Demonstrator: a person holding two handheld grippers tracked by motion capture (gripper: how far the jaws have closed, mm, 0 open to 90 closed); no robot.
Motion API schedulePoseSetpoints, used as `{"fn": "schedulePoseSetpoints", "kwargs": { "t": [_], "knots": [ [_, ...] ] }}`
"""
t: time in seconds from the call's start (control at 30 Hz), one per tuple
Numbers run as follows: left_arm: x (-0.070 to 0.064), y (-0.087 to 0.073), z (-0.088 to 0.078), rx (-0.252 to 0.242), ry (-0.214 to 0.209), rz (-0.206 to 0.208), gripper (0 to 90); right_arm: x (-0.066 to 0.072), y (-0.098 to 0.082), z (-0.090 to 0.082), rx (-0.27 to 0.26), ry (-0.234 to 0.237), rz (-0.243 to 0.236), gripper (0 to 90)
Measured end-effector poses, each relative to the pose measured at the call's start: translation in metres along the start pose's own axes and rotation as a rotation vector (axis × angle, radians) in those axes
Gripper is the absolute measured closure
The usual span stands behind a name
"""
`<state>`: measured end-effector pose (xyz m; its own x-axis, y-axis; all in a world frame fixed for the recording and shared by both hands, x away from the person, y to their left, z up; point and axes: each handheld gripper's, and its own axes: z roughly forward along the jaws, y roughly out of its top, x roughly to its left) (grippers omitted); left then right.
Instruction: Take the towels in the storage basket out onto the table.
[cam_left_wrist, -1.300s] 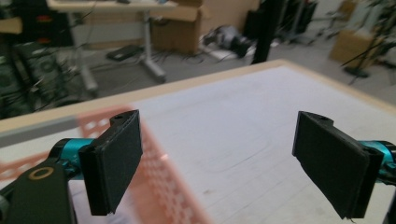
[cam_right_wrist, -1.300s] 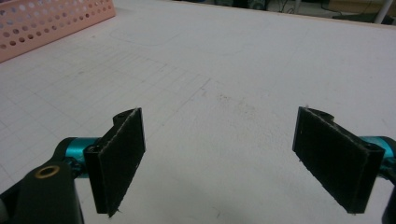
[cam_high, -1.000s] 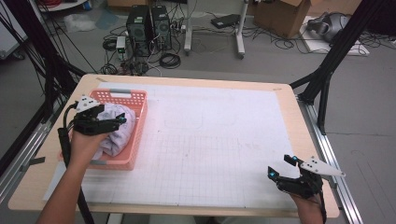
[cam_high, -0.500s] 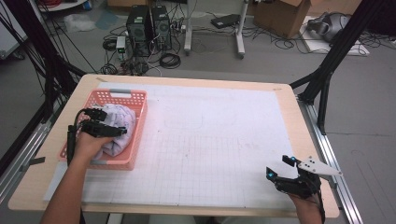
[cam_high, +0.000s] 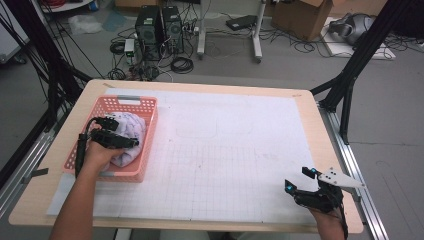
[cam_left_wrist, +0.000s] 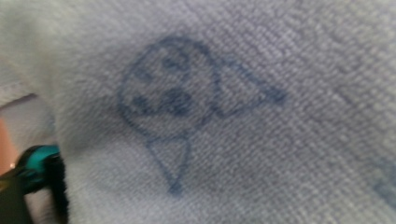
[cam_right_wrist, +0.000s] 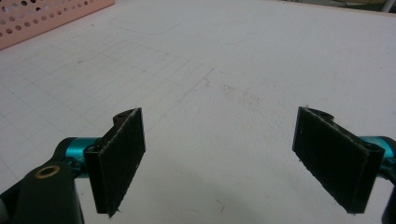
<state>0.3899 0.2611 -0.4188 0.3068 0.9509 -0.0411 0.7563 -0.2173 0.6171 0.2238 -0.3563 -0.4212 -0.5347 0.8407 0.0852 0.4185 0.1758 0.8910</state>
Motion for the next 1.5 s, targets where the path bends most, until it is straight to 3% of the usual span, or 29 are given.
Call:
{"fn": "schedulePoseSetpoints", "kwargs": {
  "t": [0.1,0.23,0.33,0.5,0.7,0.9,1.27,1.37,1.5],
  "knots": [
    [0.000,0.000,-0.003,-0.005,0.006,0.019,26.1,-0.001,0.000,0.000,0.002,0.001,-0.001,16.2],
    [-0.001,0.000,-0.009,-0.032,-0.009,0.006,49.6,-0.002,0.000,-0.002,-0.001,-0.002,0.004,16.3],
    [0.002,0.000,-0.014,-0.066,-0.040,-0.019,55.3,-0.003,0.000,-0.003,-0.004,-0.005,0.013,16.3],
    [0.007,0.000,-0.024,-0.166,-0.088,-0.051,57.2,-0.004,0.000,-0.004,-0.008,-0.011,0.018,16.3],
    [0.012,-0.001,-0.040,-0.320,-0.117,-0.079,57.3,-0.004,0.000,-0.005,-0.013,-0.012,0.026,16.4],
    [0.016,-0.004,-0.056,-0.454,-0.129,-0.067,57.2,-0.005,0.000,-0.005,-0.016,-0.012,0.020,16.3],
    [0.021,-0.004,-0.081,-0.677,-0.189,-0.036,57.4,-0.005,0.000,-0.005,-0.015,-0.015,0.023,16.3],
    [0.022,-0.004,-0.084,-0.705,-0.210,-0.041,57.4,-0.005,0.000,-0.005,-0.014,-0.016,0.024,16.3],
    [0.021,-0.003,-0.091,-0.751,-0.245,-0.019,57.4,-0.005,0.000,-0.006,-0.016,-0.019,0.031,16.3]
  ]
}}
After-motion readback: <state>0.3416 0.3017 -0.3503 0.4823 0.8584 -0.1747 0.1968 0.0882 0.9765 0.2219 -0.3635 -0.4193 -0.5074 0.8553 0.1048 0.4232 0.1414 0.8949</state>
